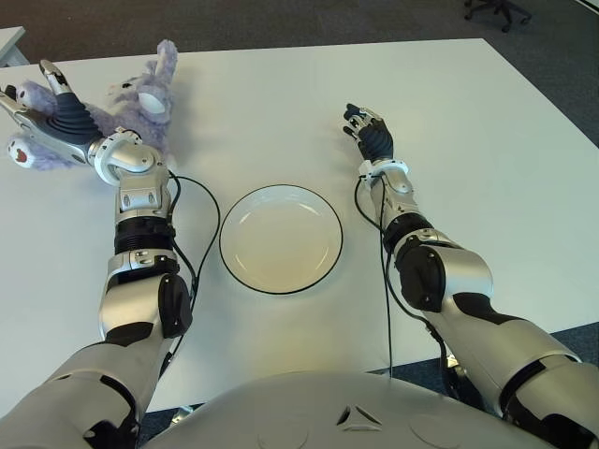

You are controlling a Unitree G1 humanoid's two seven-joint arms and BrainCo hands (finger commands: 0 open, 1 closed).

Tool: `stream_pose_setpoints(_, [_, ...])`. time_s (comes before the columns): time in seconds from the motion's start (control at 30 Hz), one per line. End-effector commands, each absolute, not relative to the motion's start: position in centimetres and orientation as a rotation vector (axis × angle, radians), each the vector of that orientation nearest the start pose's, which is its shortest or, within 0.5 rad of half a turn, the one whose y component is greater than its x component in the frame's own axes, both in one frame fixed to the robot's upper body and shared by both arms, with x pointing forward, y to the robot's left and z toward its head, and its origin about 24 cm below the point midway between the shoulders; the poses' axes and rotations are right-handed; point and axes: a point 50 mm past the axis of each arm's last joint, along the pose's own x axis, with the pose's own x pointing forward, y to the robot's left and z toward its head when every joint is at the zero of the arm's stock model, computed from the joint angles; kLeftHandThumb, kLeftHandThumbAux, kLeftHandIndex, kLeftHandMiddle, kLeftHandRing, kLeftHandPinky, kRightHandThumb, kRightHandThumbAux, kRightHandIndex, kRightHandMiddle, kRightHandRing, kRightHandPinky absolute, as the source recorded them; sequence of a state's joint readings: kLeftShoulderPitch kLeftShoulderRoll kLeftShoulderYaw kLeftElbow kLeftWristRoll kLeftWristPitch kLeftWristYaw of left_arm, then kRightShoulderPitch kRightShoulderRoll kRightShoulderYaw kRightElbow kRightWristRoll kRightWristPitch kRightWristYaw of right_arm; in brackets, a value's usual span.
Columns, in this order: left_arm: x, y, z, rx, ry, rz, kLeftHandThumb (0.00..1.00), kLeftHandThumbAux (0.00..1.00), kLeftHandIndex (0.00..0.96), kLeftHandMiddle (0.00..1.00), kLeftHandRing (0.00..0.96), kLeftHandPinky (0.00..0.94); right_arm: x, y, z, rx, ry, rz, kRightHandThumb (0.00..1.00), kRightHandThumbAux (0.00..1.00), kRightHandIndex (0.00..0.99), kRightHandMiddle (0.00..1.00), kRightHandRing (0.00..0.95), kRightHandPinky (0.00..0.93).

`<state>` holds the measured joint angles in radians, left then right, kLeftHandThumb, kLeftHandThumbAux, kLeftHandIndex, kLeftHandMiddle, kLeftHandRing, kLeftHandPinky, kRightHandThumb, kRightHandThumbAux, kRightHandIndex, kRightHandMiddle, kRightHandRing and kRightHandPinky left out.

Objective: Put the doll into the plate.

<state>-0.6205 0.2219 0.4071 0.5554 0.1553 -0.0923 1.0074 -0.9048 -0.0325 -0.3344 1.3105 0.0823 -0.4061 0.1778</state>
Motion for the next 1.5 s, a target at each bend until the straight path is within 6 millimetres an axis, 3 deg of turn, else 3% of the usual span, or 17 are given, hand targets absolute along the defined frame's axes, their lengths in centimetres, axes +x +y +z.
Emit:
stream_pose_setpoints(0.03, [32.0, 28.4, 12.3, 0.035, -0.236, 1.28, 0.219, 0.398, 0.0, 0.112, 0.153, 0.188, 37.1, -12.8, 3.8, 0.223, 0.123, 0.11, 0.696, 0.724, 0.401, 0.156, 0.123, 0.142])
stream_pose_setpoints(0.3, [32.1, 28.7, 12.2, 0.025, -0.226, 1.266, 0.185, 0.372, 0.0, 0.111, 0.134, 0.2, 37.0, -12.7, 3.7, 0.23, 0.121, 0.114, 0.696, 0.724, 0.401, 0.16, 0.128, 0.146])
stream_pose_setpoints(0.4, [32.2, 28.9, 12.1, 0.033, -0.217, 1.262, 0.171, 0.365, 0.0, 0.185, 0.229, 0.302, 37.0, -12.6, 3.7, 0.22, 0.113, 0.122, 0.696, 0.725, 0.401, 0.158, 0.126, 0.142])
stream_pose_setpoints(0.47, [32.3, 29.0, 12.0, 0.039, -0.211, 1.262, 0.163, 0.356, 0.0, 0.207, 0.254, 0.321, 36.9, -12.6, 3.7, 0.217, 0.113, 0.125, 0.696, 0.725, 0.401, 0.157, 0.127, 0.147])
stream_pose_setpoints(0.5, [32.4, 29.1, 12.0, 0.041, -0.209, 1.262, 0.178, 0.338, 0.0, 0.325, 0.407, 0.464, 36.9, -12.6, 3.7, 0.217, 0.113, 0.126, 0.696, 0.725, 0.401, 0.155, 0.127, 0.147])
stream_pose_setpoints(0.7, [32.5, 29.2, 11.9, 0.028, -0.201, 1.267, 0.226, 0.299, 0.0, 0.525, 0.63, 0.726, 36.9, -12.6, 3.7, 0.219, 0.118, 0.121, 0.696, 0.726, 0.401, 0.151, 0.126, 0.141])
stream_pose_setpoints(1.03, [32.7, 29.5, 11.7, 0.019, -0.21, 1.267, 0.276, 0.23, 0.0, 0.678, 0.764, 0.817, 36.9, -12.6, 3.6, 0.214, 0.116, 0.12, 0.696, 0.726, 0.4, 0.151, 0.123, 0.141])
stream_pose_setpoints(1.5, [32.9, 29.6, 11.6, -0.005, -0.186, 1.245, 0.274, 0.196, 0.028, 0.653, 0.752, 0.767, 36.8, -12.6, 3.5, 0.219, 0.119, 0.123, 0.696, 0.725, 0.4, 0.153, 0.126, 0.147])
